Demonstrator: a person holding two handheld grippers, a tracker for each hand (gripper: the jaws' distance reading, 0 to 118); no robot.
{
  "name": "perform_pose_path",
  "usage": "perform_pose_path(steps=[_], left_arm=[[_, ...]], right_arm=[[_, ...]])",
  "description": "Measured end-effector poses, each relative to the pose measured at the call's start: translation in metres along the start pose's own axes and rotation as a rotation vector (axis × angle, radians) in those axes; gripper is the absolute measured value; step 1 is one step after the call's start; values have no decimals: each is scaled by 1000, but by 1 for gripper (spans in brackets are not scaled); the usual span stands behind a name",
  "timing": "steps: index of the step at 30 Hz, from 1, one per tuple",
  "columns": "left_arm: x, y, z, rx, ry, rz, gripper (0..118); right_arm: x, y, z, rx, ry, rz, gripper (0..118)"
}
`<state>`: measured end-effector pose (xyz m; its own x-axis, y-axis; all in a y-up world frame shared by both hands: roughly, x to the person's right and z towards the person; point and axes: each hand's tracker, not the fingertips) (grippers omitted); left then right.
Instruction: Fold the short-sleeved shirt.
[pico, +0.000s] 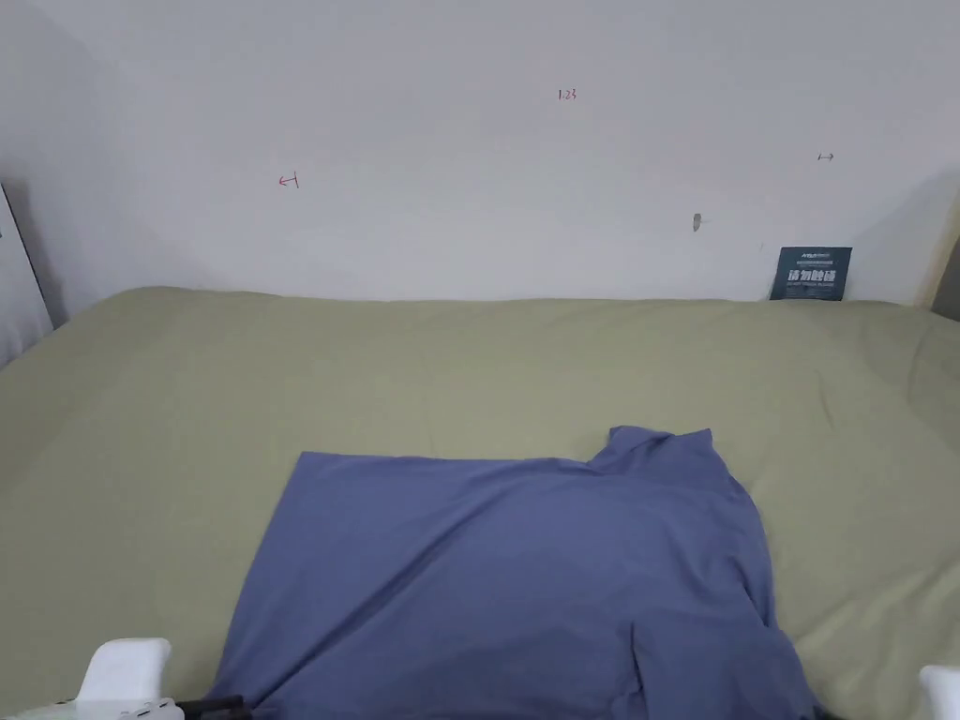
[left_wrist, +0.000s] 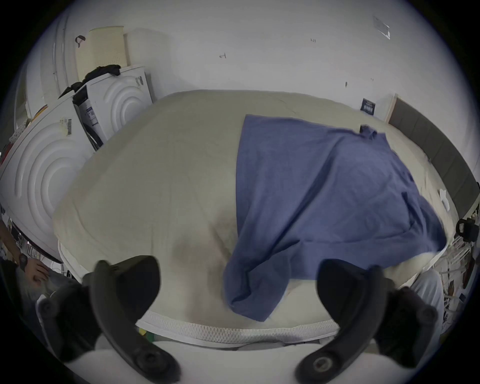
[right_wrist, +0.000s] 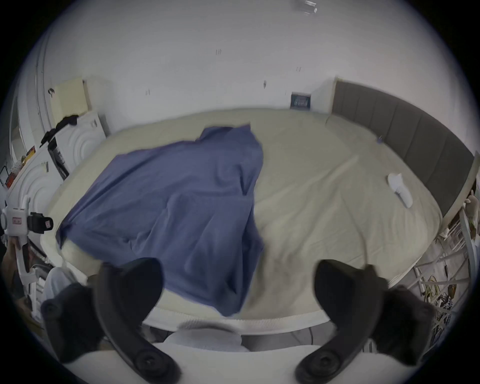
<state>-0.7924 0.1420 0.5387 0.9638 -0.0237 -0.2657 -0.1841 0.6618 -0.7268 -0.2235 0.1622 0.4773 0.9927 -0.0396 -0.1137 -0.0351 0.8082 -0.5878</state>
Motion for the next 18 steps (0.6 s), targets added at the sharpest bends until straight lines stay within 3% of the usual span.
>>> perform_pose_path(steps=[1,5,6,7,8,9,10,14,18], left_arm=[[-1,3,0,10,17,10,118],[7,1,37,100,18,72,116],[10,0,44,115,10,72,109],[14,-2,52,145,12,73,95],[19,-3,59,179,29,58,67],[21,-1,70,171,27,32,4],[22,-2,73,167,12,-2,0],[21,1,88,137,12,-44,0],[3,-10,71,57,28,-33,0]], right_arm=[[-1,-3,-1,-74,22,12,112],[-6,6,16,-56,5,19,114],[-8,9,23,-53,8,13,113],[-10,11,28,-48,17,-3,106],[-12,11,34,-28,37,-26,88],[-13,12,40,-5,51,-46,41],[-15,13,46,-6,74,-39,2],[-24,8,47,-12,72,44,2],[-26,1,43,-20,61,67,2]])
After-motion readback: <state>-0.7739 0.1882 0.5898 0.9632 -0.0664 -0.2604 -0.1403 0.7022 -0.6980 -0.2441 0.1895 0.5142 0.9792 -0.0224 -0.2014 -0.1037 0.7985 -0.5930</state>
